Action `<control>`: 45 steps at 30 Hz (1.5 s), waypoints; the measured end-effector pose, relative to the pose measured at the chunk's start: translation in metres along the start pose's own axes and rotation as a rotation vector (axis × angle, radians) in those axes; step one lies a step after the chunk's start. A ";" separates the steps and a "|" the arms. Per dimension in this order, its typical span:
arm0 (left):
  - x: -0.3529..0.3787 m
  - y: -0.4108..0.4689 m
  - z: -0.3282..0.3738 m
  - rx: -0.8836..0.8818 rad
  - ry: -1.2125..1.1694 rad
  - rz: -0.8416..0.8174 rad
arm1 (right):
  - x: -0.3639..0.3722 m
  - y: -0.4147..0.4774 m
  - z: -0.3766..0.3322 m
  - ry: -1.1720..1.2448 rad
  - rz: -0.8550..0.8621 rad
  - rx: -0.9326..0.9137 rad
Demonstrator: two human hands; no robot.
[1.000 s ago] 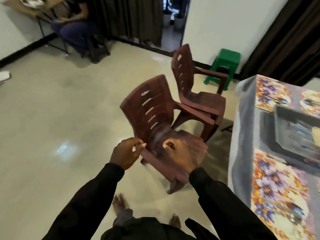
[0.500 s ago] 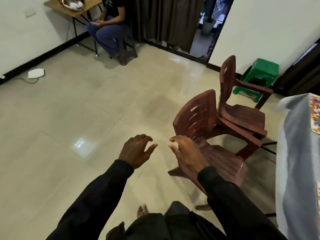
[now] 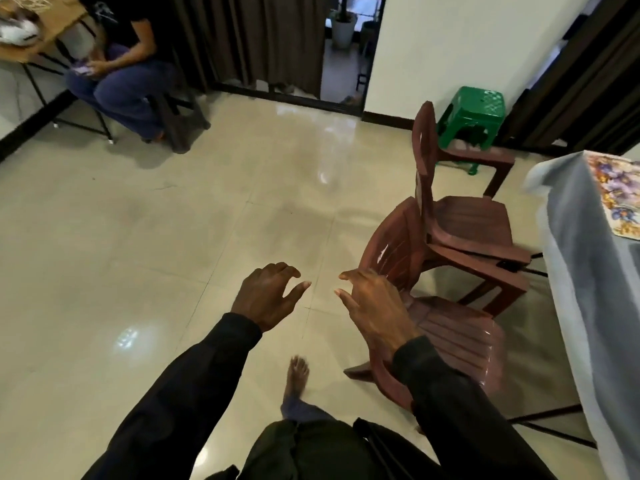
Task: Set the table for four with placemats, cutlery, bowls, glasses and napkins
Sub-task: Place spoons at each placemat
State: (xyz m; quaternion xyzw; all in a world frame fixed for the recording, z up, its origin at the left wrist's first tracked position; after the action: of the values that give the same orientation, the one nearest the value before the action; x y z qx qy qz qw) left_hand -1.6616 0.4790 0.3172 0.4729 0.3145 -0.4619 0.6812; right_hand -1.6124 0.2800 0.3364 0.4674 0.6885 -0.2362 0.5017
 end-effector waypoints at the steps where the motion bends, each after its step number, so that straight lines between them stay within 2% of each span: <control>1: 0.003 0.019 -0.009 0.007 -0.011 -0.013 | 0.000 0.013 0.003 0.014 0.009 0.032; 14: 0.067 0.251 -0.061 0.250 -0.093 -0.151 | 0.008 0.200 0.045 -0.014 0.141 0.274; 20: 0.113 0.364 -0.087 0.393 -0.165 -0.136 | 0.029 0.297 0.076 -0.077 0.203 0.369; 24: 0.140 0.433 -0.106 0.484 -0.207 -0.219 | 0.039 0.357 0.084 -0.093 0.218 0.456; 29: 0.164 0.531 -0.121 0.626 -0.254 -0.282 | 0.042 0.444 0.095 -0.124 0.243 0.515; 32: 0.181 0.581 -0.126 0.683 -0.289 -0.263 | 0.042 0.489 0.107 -0.126 0.271 0.518; 39: 0.254 0.703 -0.111 0.792 -0.270 -0.285 | 0.041 0.591 0.185 -0.106 0.274 0.540; 45: 0.331 0.809 -0.070 0.812 -0.226 -0.308 | 0.037 0.675 0.290 -0.102 0.291 0.550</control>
State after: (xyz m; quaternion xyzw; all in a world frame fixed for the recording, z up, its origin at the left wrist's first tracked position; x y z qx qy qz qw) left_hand -0.7870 0.5363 0.2922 0.5959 0.0980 -0.6929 0.3939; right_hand -0.8835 0.3694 0.2877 0.6669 0.4983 -0.3625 0.4189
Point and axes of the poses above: each hand's wrist, its own y-axis towards the middle knuckle, its own x-axis out of the palm, z = x × y, the point moved 6 cm from there along y, towards the middle knuckle, and after that the axes turned 13 degrees about z, right-handed, at the moved point
